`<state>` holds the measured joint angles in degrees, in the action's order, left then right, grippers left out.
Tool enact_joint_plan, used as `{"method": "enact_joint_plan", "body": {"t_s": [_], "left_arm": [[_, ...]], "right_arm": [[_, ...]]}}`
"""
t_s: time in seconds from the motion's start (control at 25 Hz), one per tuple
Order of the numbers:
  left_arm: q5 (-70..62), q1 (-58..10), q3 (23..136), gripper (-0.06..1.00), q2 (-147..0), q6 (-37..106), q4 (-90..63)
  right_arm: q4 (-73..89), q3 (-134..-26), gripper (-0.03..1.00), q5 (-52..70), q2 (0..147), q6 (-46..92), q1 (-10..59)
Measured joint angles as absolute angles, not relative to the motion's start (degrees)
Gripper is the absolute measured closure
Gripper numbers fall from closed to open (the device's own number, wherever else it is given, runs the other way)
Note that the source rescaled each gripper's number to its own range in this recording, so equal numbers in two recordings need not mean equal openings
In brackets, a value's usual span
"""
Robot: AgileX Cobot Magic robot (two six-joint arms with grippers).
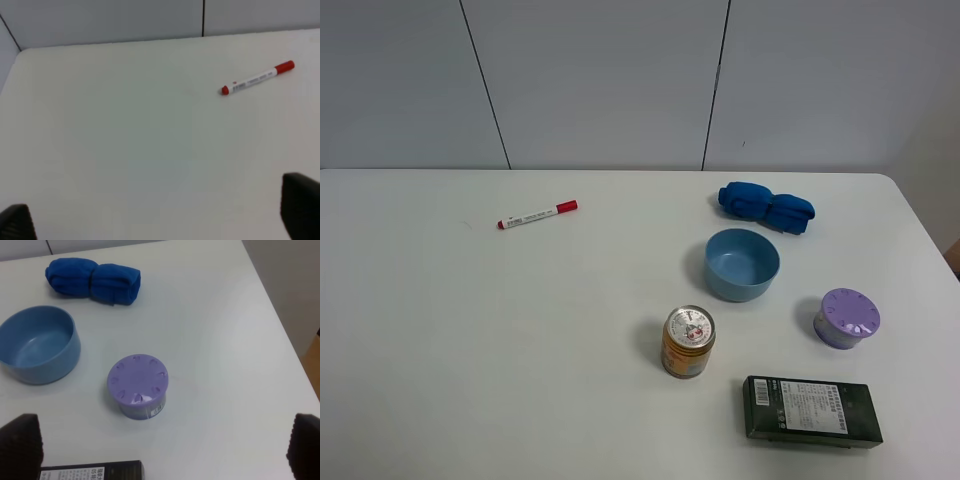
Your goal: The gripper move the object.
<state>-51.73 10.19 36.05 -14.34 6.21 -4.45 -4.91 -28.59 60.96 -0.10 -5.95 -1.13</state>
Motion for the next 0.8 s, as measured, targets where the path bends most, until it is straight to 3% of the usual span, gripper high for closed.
{"method": "enact_joint_plan", "body": {"t_s": [0.44,0.8], "left_arm": [[-61.99,10.19,35.01,-0.05,-1.25,4.8,0.47],[-60.8,10.19,29.07,-0.05,0.24,3.95,-1.83]], "right_arm": [[-4.91,-28.59,-0.03,60.96,-0.1,-5.95,-1.13],[-4.91,-28.59,-0.03,60.96,-0.1,-5.95,-1.13]]}}
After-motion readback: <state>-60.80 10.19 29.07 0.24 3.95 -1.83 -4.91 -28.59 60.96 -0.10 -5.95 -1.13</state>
